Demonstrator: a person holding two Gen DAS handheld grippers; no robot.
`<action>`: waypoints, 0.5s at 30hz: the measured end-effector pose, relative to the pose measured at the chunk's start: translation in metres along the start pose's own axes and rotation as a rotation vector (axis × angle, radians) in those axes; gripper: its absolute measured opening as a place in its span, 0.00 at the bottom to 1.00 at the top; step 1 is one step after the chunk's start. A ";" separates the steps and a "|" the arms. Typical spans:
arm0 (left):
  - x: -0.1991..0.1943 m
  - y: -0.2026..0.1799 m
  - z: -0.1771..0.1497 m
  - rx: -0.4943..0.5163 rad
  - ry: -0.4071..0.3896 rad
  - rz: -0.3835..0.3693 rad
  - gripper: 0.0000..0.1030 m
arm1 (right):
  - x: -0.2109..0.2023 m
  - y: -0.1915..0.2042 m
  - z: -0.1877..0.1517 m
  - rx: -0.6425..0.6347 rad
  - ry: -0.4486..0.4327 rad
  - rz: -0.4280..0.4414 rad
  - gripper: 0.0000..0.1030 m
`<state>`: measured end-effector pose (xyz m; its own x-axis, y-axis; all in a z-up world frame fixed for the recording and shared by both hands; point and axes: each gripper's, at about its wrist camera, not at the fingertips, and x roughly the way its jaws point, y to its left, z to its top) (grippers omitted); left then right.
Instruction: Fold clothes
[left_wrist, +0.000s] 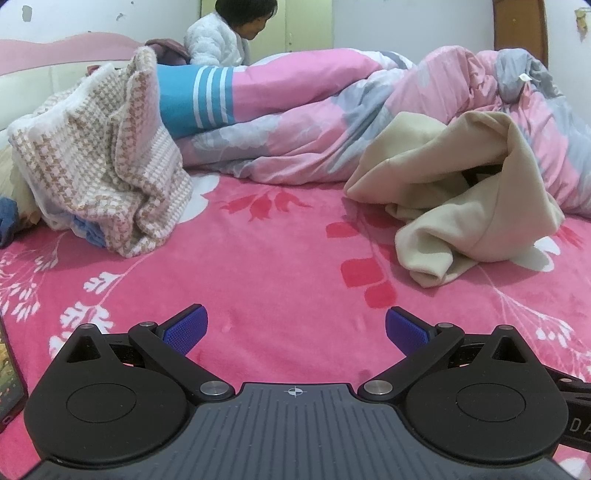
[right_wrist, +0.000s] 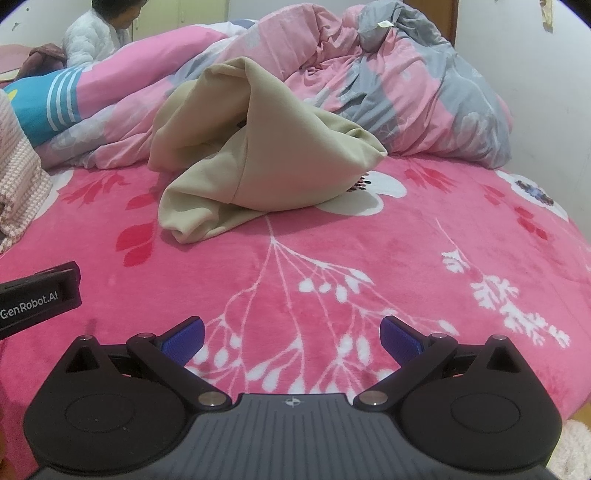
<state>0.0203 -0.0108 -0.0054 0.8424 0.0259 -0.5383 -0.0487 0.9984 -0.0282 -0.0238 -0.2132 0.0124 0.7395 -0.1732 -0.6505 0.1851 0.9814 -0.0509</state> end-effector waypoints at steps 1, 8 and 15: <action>0.001 0.000 0.000 -0.002 0.001 -0.005 1.00 | 0.001 -0.001 -0.001 0.000 -0.001 0.002 1.00; 0.007 0.000 -0.005 -0.020 -0.002 -0.056 1.00 | 0.008 -0.010 -0.003 0.000 -0.032 0.066 1.00; 0.021 -0.007 -0.013 -0.028 0.031 -0.097 1.00 | 0.011 -0.025 -0.006 -0.047 -0.117 0.130 1.00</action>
<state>0.0319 -0.0178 -0.0276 0.8271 -0.0730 -0.5573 0.0173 0.9944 -0.1045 -0.0247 -0.2393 0.0021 0.8262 -0.0501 -0.5611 0.0544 0.9985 -0.0090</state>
